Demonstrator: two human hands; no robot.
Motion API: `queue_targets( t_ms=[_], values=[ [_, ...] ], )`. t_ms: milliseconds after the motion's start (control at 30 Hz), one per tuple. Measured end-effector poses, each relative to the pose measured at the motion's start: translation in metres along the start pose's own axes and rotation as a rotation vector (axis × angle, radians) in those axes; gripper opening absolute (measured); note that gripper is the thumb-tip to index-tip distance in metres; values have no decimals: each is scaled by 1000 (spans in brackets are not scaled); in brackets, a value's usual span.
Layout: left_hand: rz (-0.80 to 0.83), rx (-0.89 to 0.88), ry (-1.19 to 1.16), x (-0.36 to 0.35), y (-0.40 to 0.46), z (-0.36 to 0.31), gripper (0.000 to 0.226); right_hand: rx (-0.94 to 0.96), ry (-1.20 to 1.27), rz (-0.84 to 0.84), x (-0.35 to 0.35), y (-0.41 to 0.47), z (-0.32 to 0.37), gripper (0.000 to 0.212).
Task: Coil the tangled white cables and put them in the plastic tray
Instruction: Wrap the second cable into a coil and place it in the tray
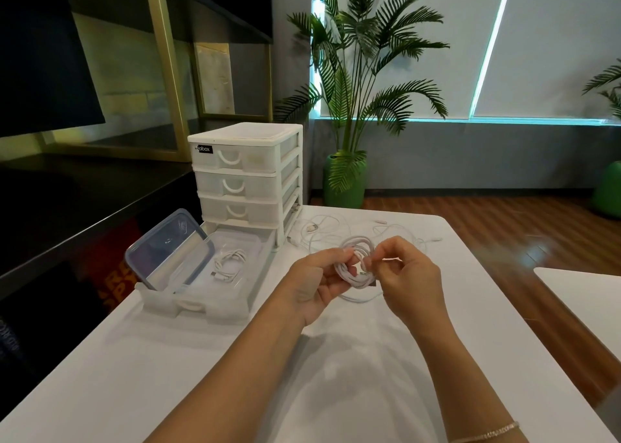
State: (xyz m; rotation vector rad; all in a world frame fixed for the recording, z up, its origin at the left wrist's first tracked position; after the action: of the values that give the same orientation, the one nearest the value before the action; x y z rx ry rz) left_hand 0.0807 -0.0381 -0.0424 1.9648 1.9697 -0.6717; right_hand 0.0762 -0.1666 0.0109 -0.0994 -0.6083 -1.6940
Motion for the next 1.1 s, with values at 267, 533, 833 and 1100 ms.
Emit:
queue_targets(
  t_ms=[267,533,833,1100],
  values=[
    [34,-32,-141,-2,2,-2,11,42,-100,60,-4,-2,7,14],
    [36,-403,729,-8,-2,-28,42,-97,-204,125,-9,1,-2,28],
    [31,-776,1217,-23,-13,-38,38,-253,-18,128,-7,-1,-16,46],
    [-5,-518,977,-15,-2,-26,27,-237,-20,-25,6,7,-23,37]
  ],
)
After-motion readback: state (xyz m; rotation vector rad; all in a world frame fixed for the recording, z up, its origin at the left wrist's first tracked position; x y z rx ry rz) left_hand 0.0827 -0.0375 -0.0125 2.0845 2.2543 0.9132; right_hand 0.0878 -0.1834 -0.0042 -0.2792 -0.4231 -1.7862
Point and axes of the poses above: each hand's wrist, its own y-axis towards the middle knuckle, its own x-axis out of the back of the hand, z = x × y, the point moved 9 cm from there along y, towards the middle knuckle, and after that the axes turned 5 degrees about -x, right-handed, at the moved point
